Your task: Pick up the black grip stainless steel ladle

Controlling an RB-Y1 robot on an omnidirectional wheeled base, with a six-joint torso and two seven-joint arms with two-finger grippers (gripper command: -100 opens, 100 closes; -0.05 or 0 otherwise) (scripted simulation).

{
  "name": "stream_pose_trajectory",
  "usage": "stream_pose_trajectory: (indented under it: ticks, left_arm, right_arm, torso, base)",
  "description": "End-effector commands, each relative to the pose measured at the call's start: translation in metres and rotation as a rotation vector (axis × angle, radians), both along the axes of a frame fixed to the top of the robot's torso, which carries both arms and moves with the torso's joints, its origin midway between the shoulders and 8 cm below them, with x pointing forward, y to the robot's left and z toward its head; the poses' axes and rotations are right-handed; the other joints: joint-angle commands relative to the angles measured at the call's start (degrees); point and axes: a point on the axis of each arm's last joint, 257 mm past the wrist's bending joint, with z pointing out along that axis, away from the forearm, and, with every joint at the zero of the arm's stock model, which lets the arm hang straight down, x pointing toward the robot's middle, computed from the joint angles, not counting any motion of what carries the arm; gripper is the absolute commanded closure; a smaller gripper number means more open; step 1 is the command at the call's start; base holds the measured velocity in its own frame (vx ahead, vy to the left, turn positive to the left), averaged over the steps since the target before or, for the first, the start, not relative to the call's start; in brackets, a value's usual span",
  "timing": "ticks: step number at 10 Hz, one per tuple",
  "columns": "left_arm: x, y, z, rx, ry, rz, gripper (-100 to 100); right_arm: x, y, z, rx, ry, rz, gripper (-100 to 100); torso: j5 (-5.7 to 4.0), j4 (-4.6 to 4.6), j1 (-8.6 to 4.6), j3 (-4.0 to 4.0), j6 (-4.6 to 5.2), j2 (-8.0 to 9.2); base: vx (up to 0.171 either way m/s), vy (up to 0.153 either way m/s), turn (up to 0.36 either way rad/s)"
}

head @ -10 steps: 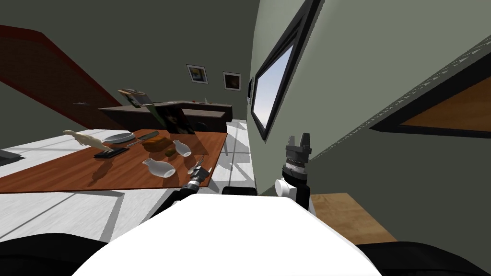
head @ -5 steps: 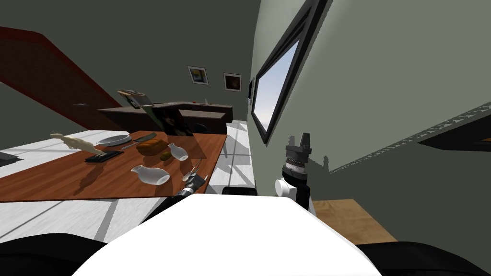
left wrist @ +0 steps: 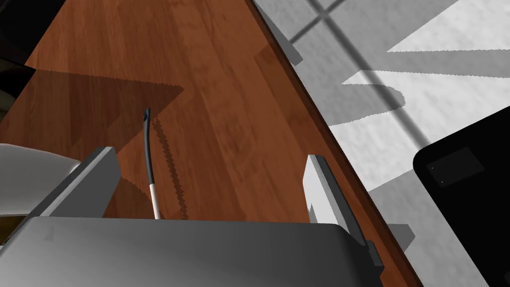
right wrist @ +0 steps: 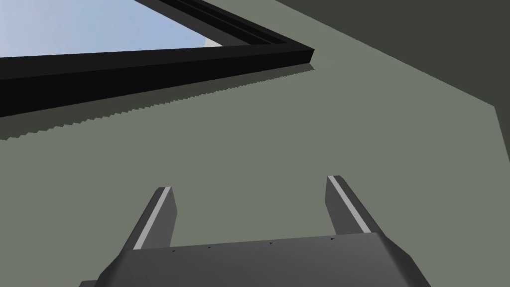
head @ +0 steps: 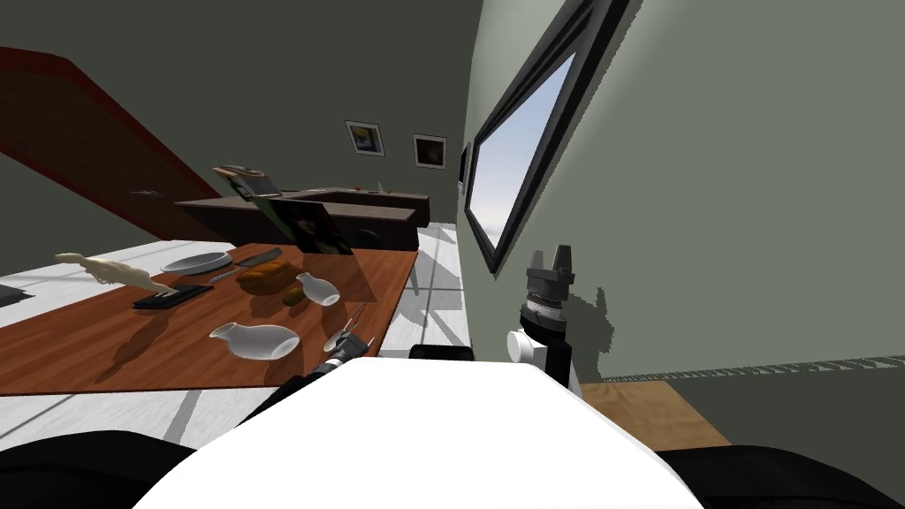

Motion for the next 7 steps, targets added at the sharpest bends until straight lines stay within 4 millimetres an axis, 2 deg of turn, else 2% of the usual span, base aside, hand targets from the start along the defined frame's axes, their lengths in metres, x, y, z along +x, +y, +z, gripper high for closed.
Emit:
stream_pose_trajectory:
  ticks: [1,2,3,5,7]
  left_arm:
    - [-0.024,0.022,-0.017,-0.029,0.071,0.038,-100]
    - [-0.024,0.022,-0.016,-0.047,0.068,0.049,-100]
    - [-0.044,0.039,-0.029,-0.068,0.126,0.083,-100]
    - [-0.044,0.039,-0.029,-0.079,0.124,0.09,-100]
    - [-0.085,0.073,-0.046,-0.129,0.224,0.174,-100]
  right_arm:
    - [0.0,0.0,0.0,0.0,0.0,0.0,0]
    - [0.0,0.0,0.0,0.0,0.0,0.0,0]
    - [0.0,0.0,0.0,0.0,0.0,0.0,0]
    - [0.0,0.0,0.0,0.0,0.0,0.0,0]
    - [0.0,0.0,0.0,0.0,0.0,0.0,0]
  torso:
    - [0.0,0.0,0.0,0.0,0.0,0.0]
    - [0.0,-0.02,0.01,-0.05,-0.01,-0.11]
    - [0.01,-0.01,0.04,-0.01,0.0,-0.02]
    - [0.03,0.0,0.13,0.0,0.0,0.01]
    - [0.02,0.04,0.1,0.1,-0.01,0.16]
  base:
    - [0.186,-0.017,0.023]
    - [0.15,-0.004,0.016]
    - [0.169,0.023,0.031]
    - [0.103,0.01,0.001]
    - [0.162,0.018,0.038]
